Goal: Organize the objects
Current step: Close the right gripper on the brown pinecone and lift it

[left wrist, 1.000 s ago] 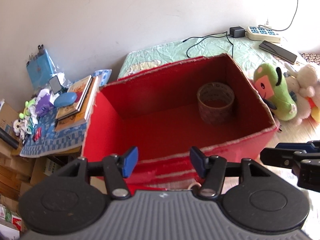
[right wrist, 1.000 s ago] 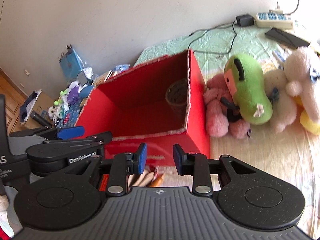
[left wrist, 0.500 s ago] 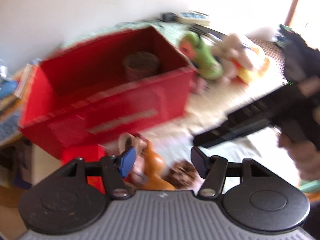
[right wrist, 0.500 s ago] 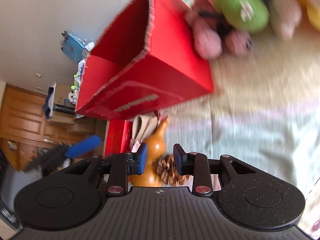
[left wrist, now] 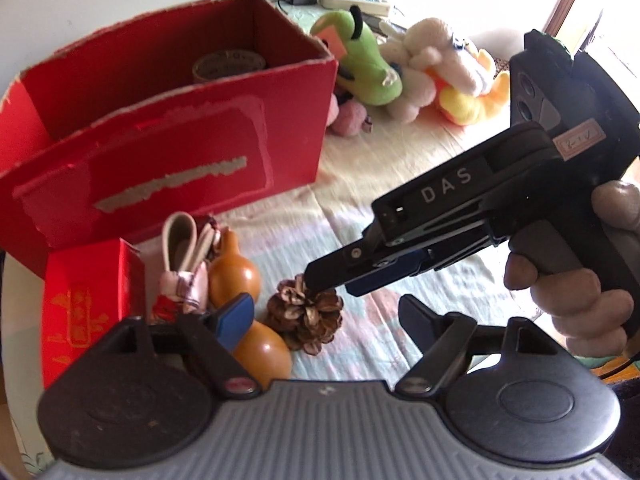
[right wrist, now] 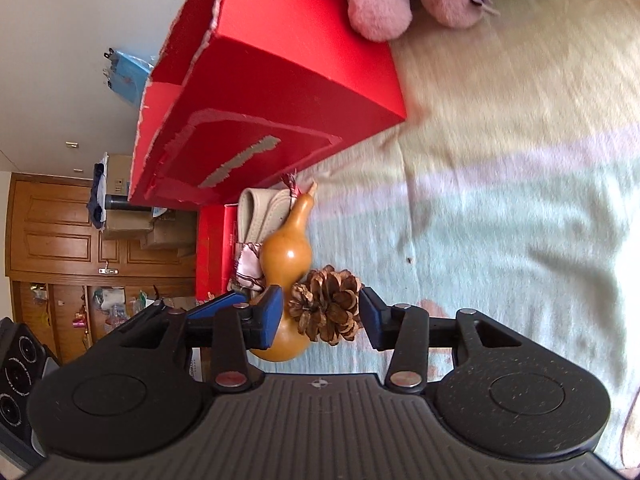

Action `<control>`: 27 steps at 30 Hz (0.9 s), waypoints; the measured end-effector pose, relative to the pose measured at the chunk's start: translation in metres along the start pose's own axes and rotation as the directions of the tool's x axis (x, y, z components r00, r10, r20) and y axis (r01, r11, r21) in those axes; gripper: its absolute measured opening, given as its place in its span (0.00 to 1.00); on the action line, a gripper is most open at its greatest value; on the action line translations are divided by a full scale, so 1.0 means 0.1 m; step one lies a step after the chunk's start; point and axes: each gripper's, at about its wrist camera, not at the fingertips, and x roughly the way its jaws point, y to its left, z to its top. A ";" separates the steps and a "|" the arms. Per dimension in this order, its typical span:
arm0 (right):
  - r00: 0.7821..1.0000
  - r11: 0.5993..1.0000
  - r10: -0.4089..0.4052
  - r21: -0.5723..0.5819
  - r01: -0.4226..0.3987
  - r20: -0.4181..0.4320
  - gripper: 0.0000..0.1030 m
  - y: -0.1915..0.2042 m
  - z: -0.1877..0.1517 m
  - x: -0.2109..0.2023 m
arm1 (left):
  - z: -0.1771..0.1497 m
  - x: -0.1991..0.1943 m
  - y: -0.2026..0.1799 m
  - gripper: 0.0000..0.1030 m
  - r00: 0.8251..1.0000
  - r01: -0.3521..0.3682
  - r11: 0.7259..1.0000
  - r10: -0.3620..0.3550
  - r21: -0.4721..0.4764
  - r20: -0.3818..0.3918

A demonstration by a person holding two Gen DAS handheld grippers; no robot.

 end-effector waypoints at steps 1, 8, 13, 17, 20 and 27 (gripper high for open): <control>1.000 1.000 0.002 0.005 -0.002 -0.003 0.45 -0.01 0.00 0.01 | 0.00 0.01 0.00 0.76 1.000 0.001 1.000 -0.001 -0.002 -0.003; 1.000 1.000 0.000 0.027 0.001 -0.018 0.45 -0.06 0.00 0.13 | -0.01 0.11 0.05 0.71 0.999 0.041 0.999 -0.042 -0.024 -0.024; 1.000 0.999 0.000 0.045 0.001 -0.019 0.48 -0.10 0.01 0.14 | -0.02 0.18 0.06 0.68 0.999 0.033 0.999 -0.033 -0.028 -0.027; 1.000 0.998 0.017 0.063 -0.015 -0.027 0.49 -0.12 0.00 0.16 | 0.00 0.20 0.11 0.68 0.999 0.039 0.998 -0.040 -0.048 -0.027; 0.999 0.999 0.017 0.050 -0.015 -0.035 0.48 -0.10 0.00 0.17 | -0.01 0.25 0.13 0.68 0.999 0.039 0.998 -0.040 -0.054 -0.030; 1.000 0.998 -0.005 0.058 0.006 -0.021 0.45 -0.14 0.00 0.07 | 0.02 0.28 0.11 0.53 0.999 0.038 0.997 -0.040 -0.062 -0.018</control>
